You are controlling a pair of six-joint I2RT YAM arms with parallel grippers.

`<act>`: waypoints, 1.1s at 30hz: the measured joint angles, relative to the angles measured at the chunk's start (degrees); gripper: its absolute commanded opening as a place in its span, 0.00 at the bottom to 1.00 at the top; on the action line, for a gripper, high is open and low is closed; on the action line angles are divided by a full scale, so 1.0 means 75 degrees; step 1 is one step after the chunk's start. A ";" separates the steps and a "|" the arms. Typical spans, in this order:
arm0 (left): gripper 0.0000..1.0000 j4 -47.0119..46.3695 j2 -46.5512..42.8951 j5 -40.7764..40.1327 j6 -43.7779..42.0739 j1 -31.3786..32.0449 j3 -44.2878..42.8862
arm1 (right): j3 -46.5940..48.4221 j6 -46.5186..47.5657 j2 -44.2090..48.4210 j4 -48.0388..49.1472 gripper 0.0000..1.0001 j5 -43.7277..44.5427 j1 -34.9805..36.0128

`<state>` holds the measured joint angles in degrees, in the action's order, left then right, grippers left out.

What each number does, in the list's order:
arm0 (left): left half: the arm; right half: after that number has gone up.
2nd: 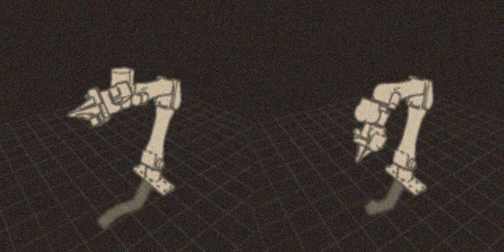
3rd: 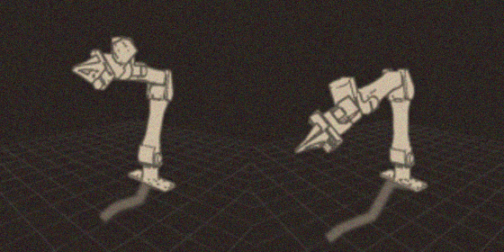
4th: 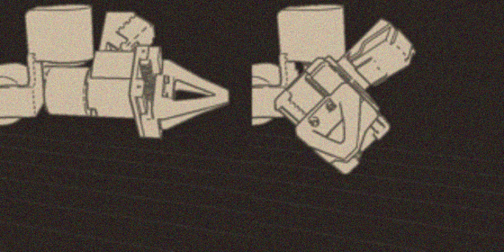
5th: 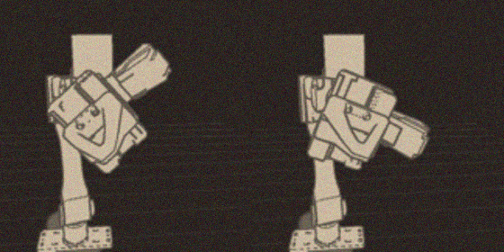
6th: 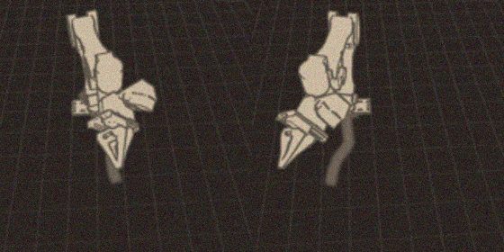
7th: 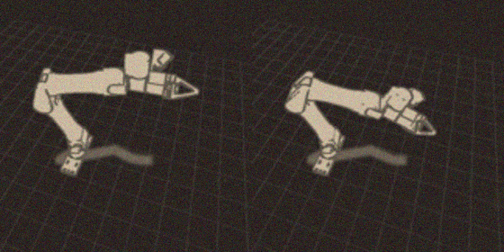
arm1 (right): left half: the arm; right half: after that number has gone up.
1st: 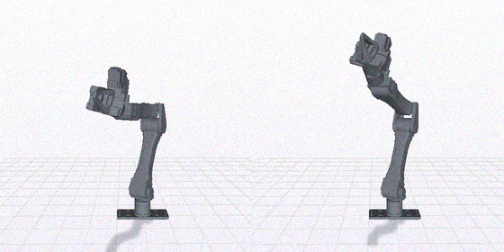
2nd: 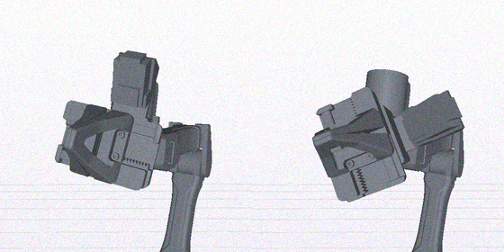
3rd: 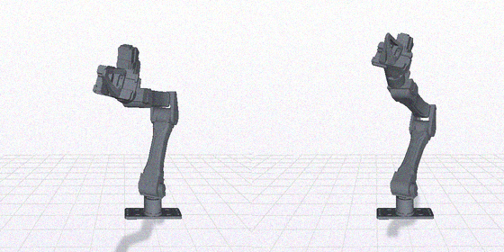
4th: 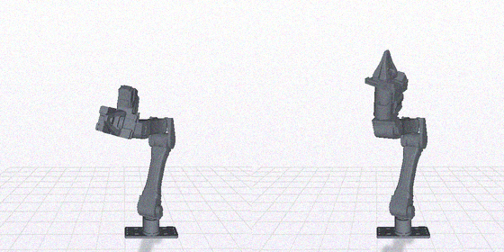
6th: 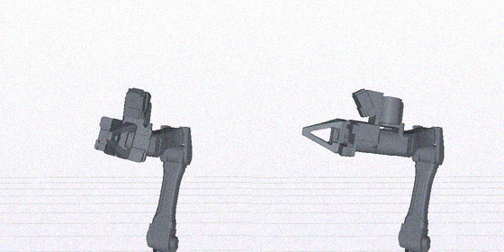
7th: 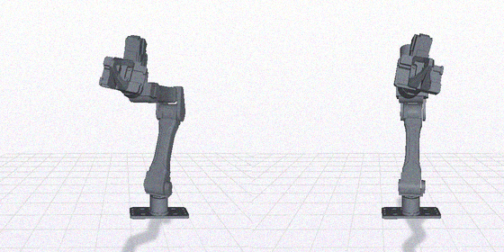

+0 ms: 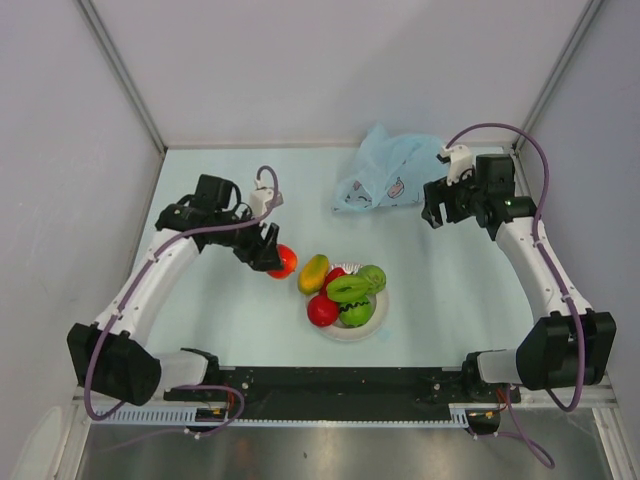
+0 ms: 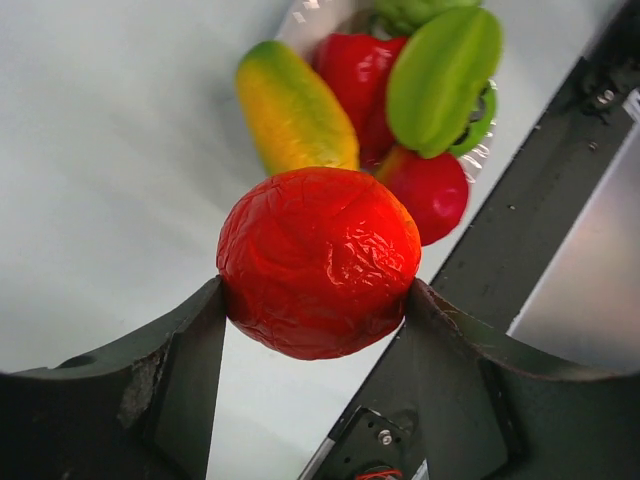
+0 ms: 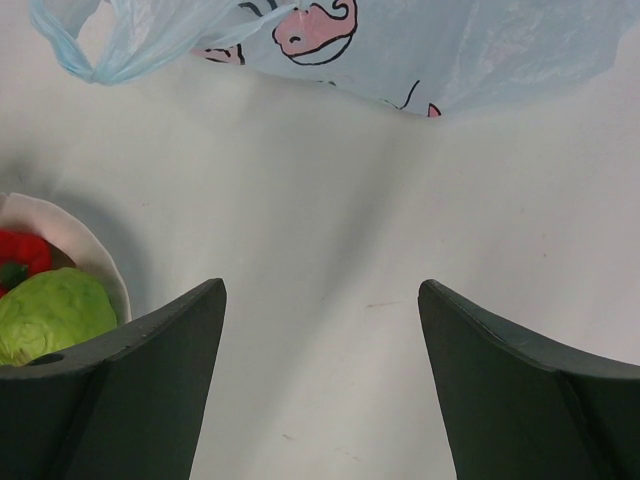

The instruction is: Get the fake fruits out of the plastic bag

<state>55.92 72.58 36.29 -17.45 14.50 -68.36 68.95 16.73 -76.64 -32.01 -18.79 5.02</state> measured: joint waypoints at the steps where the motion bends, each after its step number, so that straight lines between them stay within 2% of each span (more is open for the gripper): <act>1: 0.45 -0.0058 0.0000 0.0076 0.0067 0.0175 -0.0003 | -0.0023 0.0000 0.0006 -0.0003 0.83 0.0000 -0.0003; 14: 0.48 -0.0688 0.0192 0.0230 0.0484 0.1507 0.0032 | -0.0093 -0.0032 0.0108 0.0006 0.83 -0.0017 -0.0117; 23: 0.57 -0.1000 0.0481 0.0210 0.0731 0.1938 0.0213 | -0.0093 -0.0058 0.0108 0.0017 0.83 -0.0020 -0.0201; 33: 0.56 -0.1381 0.0694 -0.0152 0.1003 0.1990 0.0501 | -0.0178 -0.0087 0.0108 0.0023 0.83 -0.0023 -0.0370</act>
<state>45.56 77.78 35.16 -9.93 29.43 -64.60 67.61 16.08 -75.83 -31.83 -18.96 2.24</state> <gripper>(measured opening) 0.683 0.828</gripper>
